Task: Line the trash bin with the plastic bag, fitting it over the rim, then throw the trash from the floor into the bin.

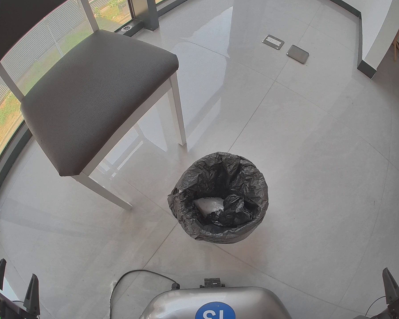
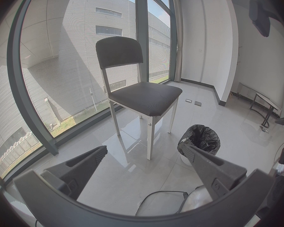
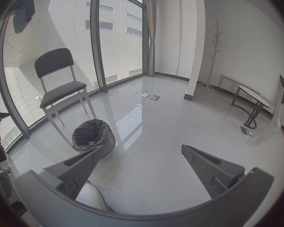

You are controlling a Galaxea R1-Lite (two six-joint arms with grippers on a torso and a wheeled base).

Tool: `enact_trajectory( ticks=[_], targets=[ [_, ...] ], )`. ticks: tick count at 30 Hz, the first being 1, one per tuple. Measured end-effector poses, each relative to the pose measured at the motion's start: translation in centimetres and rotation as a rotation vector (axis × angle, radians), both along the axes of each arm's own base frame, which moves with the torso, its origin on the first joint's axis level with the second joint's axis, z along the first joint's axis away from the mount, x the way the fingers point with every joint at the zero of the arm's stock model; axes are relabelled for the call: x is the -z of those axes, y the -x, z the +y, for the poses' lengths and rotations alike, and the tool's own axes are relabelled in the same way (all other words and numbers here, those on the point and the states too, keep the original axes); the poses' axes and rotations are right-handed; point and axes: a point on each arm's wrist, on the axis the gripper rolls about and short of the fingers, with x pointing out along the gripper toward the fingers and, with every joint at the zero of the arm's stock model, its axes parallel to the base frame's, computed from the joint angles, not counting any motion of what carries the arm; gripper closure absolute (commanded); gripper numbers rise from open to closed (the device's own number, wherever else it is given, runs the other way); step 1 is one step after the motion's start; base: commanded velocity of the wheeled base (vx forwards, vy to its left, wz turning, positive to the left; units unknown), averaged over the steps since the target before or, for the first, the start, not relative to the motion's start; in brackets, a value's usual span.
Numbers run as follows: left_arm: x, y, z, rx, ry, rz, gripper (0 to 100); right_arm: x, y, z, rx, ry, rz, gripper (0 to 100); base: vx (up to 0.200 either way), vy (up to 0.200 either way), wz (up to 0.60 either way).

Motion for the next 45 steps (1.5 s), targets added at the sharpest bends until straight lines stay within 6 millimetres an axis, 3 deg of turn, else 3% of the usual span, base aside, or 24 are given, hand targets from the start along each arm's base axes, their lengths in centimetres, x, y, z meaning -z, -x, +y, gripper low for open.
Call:
enact_trajectory(
  ticks=[14, 45],
  targets=[
    [0.0, 0.0, 0.0, 0.0, 0.0, 0.0, 0, 0.81, -0.06, -0.51, 0.233, 0.079, 0.074, 0, 0.0, 0.0, 0.0],
    [0.0, 0.0, 0.0, -0.001, 0.0, 0.0, 0, 0.74, -0.06, -0.47, 0.213, 0.082, 0.067, 0, 0.0, 0.0, 0.0]
  ],
)
